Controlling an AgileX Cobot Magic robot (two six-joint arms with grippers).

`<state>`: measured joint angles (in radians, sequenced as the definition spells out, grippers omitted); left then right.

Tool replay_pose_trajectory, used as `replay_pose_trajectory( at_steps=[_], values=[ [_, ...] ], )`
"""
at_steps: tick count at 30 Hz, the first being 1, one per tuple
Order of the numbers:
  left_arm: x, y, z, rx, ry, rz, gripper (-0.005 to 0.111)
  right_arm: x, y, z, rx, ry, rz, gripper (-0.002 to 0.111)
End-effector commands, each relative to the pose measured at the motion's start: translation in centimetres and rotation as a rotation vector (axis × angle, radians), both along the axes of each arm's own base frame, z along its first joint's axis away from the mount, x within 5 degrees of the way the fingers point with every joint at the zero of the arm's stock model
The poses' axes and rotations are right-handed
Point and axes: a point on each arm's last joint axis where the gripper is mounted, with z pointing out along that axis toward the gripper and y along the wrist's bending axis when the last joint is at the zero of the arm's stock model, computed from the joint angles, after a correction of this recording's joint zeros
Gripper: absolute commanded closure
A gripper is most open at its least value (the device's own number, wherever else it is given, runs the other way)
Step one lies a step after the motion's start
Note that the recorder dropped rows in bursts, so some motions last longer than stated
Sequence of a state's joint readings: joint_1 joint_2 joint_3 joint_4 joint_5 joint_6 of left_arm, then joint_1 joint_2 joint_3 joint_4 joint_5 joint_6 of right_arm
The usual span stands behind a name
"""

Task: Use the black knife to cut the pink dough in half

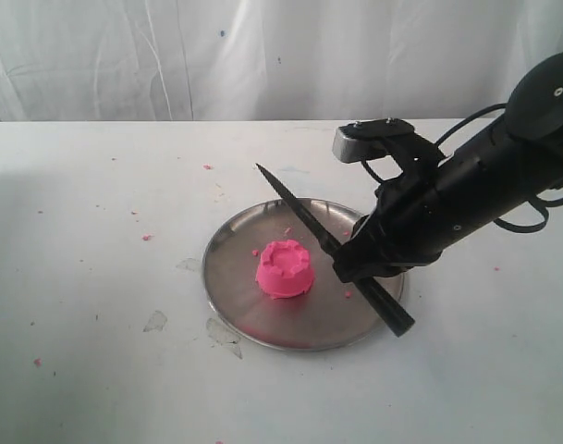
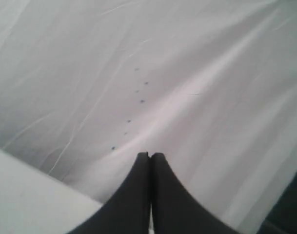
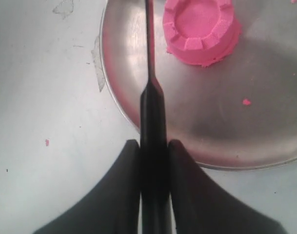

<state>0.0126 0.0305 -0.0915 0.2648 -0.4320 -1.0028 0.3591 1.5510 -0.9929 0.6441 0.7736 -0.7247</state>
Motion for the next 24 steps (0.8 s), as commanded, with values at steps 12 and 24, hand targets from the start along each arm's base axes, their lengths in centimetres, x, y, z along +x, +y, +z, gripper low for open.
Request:
replay_pose_trajectory(
  at_steps=[12, 24],
  values=[
    [10.7, -4.4, 5.3, 0.479, 0.147, -0.381, 0.107, -0.3, 0.7, 0.3, -0.258, 0.003, -0.033, 0.108],
    [20.3, -13.8, -1.3, 1.07, 0.118, -0.763, 0.107, 0.0, 2.5, -1.0, -0.391, -0.088, 0.128, 0.108]
  ],
)
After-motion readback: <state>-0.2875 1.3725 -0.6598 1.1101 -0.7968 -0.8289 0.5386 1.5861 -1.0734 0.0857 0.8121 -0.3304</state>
